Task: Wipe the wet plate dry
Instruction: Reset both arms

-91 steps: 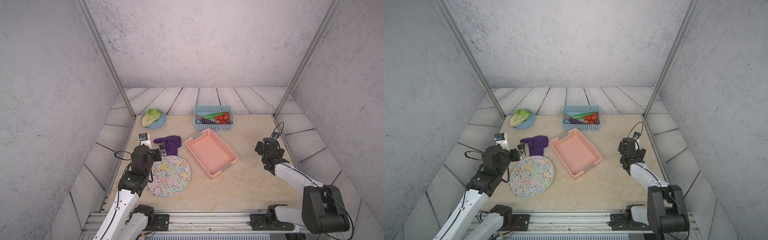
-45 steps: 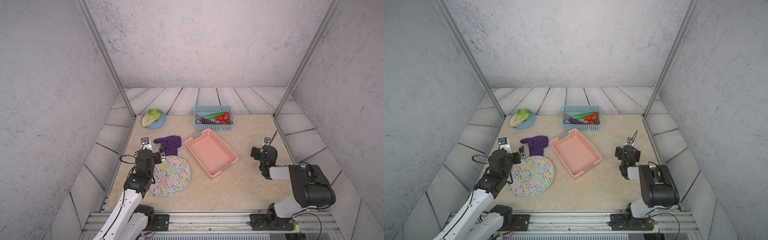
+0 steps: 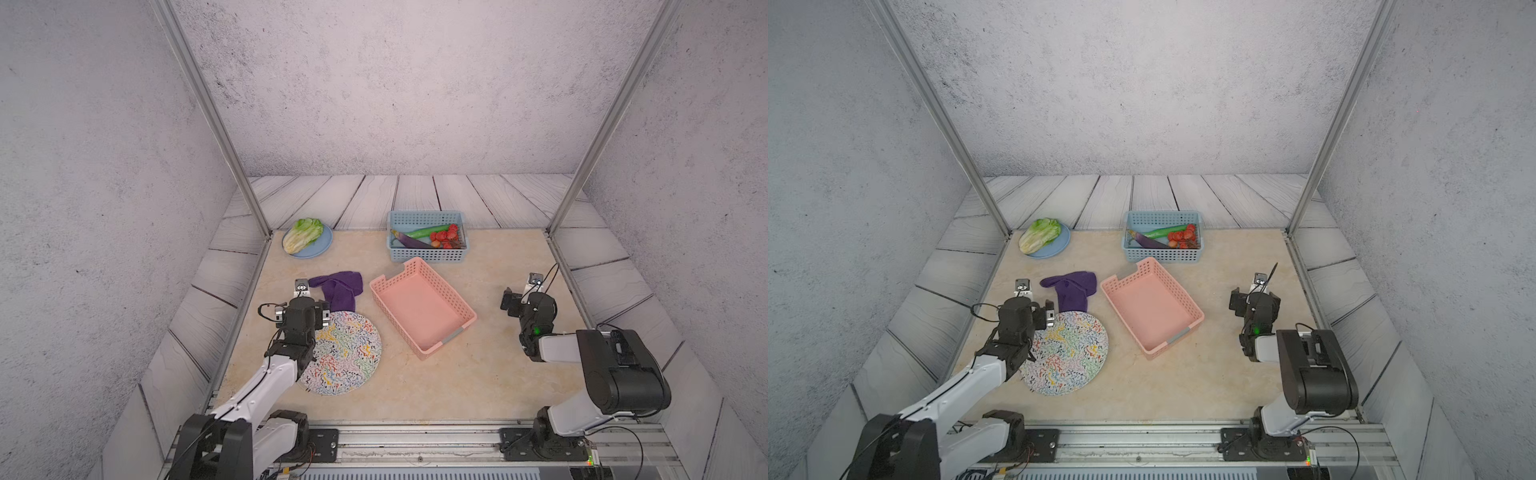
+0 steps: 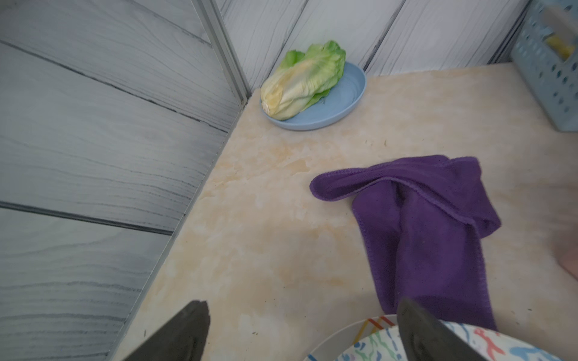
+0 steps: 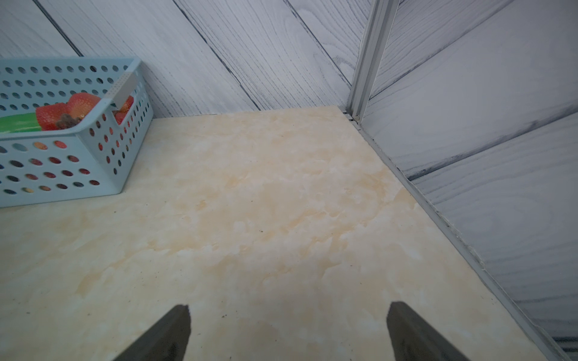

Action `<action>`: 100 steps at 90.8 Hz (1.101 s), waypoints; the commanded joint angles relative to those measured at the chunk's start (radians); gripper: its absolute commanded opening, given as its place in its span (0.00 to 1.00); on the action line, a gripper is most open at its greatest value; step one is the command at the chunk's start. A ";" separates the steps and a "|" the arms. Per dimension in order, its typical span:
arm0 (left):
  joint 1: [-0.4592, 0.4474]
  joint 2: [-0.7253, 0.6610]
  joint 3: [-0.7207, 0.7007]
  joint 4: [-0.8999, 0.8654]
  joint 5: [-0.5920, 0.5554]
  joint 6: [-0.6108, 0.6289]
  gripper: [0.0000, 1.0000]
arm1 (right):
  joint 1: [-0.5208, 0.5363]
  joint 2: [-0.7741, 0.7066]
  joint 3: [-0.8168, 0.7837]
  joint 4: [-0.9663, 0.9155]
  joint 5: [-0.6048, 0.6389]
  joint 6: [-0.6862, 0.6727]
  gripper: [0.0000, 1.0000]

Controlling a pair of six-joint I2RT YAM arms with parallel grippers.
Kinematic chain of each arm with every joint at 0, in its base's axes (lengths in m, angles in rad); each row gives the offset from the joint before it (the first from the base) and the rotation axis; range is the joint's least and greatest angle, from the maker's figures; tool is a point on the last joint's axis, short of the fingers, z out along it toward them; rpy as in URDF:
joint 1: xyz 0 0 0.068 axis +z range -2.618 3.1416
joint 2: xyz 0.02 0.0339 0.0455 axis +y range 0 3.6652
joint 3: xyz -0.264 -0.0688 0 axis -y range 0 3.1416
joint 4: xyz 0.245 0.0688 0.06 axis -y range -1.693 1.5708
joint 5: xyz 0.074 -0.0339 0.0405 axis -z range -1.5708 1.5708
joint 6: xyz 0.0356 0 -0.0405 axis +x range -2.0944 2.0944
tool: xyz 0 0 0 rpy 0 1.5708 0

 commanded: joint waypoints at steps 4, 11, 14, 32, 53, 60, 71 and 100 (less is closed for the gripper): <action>0.076 0.110 0.044 0.151 0.110 0.043 0.99 | 0.005 0.011 -0.003 0.020 -0.011 -0.010 0.99; 0.117 0.189 0.049 0.232 0.160 0.041 0.99 | 0.006 0.012 -0.003 0.023 -0.013 -0.011 0.99; 0.132 0.230 0.051 0.261 0.175 0.043 0.99 | 0.006 0.012 -0.004 0.024 -0.013 -0.009 0.99; 0.194 0.357 0.199 0.150 0.362 -0.016 0.99 | 0.005 0.012 -0.004 0.023 -0.012 -0.010 0.99; 0.197 0.393 0.145 0.281 0.446 0.015 0.99 | 0.006 0.012 -0.004 0.024 -0.013 -0.010 0.99; 0.194 0.382 0.100 0.354 0.424 0.016 0.99 | 0.005 0.011 -0.004 0.024 -0.013 -0.009 0.99; 0.187 0.426 0.000 0.550 0.416 0.013 0.99 | 0.005 0.013 -0.004 0.024 -0.012 -0.009 0.99; 0.184 0.402 0.024 0.482 0.413 0.018 0.99 | 0.006 0.012 -0.005 0.024 -0.012 -0.010 0.99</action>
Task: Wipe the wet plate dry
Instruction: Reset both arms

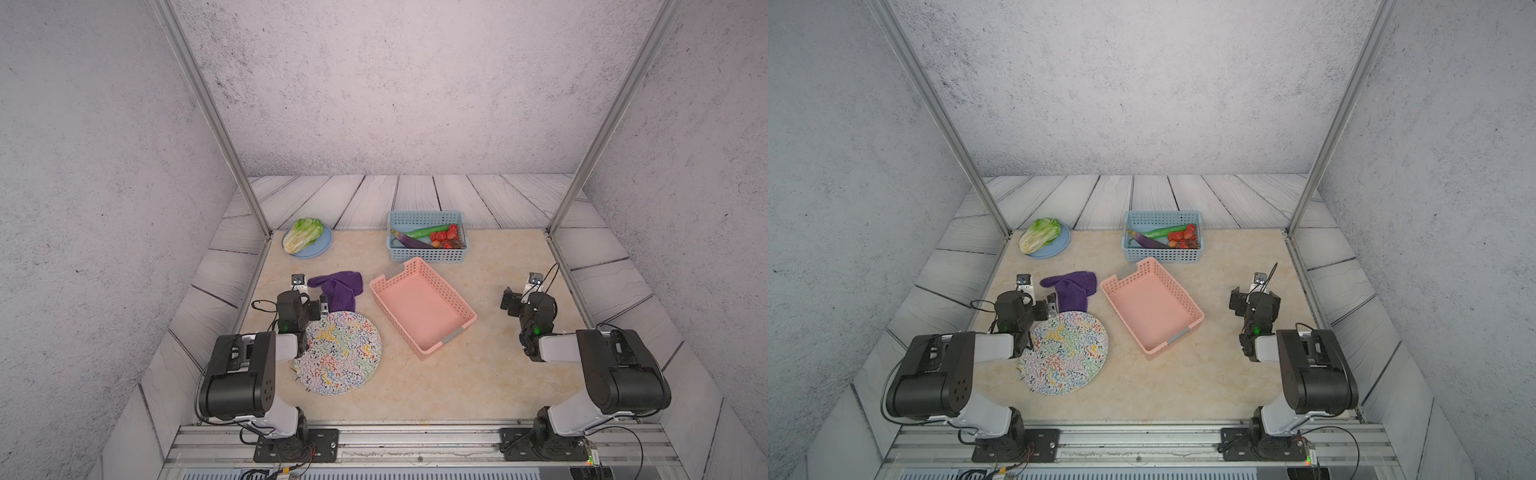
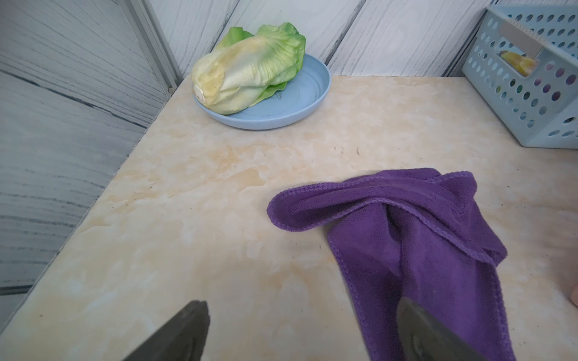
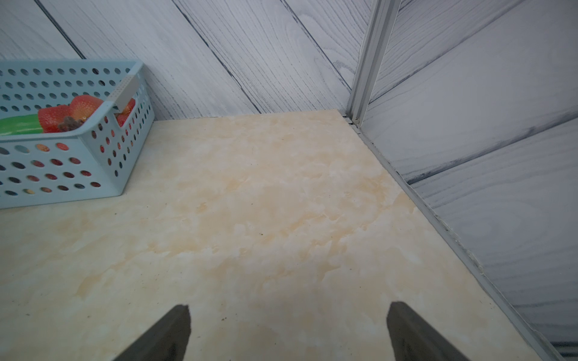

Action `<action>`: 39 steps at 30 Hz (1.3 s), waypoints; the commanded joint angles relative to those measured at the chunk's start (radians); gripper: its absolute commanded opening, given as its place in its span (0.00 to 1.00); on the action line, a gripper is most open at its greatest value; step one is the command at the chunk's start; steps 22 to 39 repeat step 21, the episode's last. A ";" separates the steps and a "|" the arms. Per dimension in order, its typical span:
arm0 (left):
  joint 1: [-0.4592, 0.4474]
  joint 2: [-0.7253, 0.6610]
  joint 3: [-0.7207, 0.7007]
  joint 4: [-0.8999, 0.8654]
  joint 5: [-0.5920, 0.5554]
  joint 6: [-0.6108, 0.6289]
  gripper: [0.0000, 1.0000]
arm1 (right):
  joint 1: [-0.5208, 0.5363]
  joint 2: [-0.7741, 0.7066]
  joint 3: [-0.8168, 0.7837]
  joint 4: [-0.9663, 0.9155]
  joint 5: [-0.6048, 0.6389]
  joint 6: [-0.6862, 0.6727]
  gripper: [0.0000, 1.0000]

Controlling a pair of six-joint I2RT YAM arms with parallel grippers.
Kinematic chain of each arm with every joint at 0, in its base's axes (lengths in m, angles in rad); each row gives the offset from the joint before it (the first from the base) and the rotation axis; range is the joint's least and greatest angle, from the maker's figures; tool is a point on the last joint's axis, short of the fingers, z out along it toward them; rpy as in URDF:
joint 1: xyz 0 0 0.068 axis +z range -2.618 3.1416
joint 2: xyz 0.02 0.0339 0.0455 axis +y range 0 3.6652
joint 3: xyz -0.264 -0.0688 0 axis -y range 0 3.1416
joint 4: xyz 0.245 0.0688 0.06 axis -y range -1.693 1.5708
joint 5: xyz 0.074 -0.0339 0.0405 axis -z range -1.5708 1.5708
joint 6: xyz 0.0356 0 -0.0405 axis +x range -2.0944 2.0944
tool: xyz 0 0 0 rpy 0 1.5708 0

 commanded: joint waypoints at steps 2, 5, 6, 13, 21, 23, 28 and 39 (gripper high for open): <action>-0.004 -0.018 0.010 0.000 0.003 0.006 0.99 | 0.006 0.012 -0.004 0.017 -0.011 -0.002 0.99; -0.004 -0.018 0.014 -0.014 0.001 0.007 0.99 | 0.005 0.011 -0.004 0.016 -0.012 -0.002 0.99; -0.003 -0.015 0.011 0.000 0.003 0.007 0.99 | 0.005 0.011 -0.004 0.017 -0.012 -0.002 0.99; -0.004 -0.018 0.013 -0.010 0.002 0.007 0.99 | 0.005 0.013 -0.003 0.016 -0.012 -0.002 0.99; -0.004 -0.018 0.012 -0.009 0.002 0.007 0.99 | 0.006 0.012 0.000 0.006 -0.033 -0.011 0.99; -0.004 -0.018 0.012 -0.009 0.002 0.007 0.99 | 0.006 0.012 0.000 0.006 -0.033 -0.011 0.99; -0.004 -0.018 0.012 -0.009 0.002 0.007 0.99 | 0.006 0.012 0.000 0.006 -0.033 -0.011 0.99; -0.004 -0.018 0.012 -0.009 0.002 0.007 0.99 | 0.006 0.012 0.000 0.006 -0.033 -0.011 0.99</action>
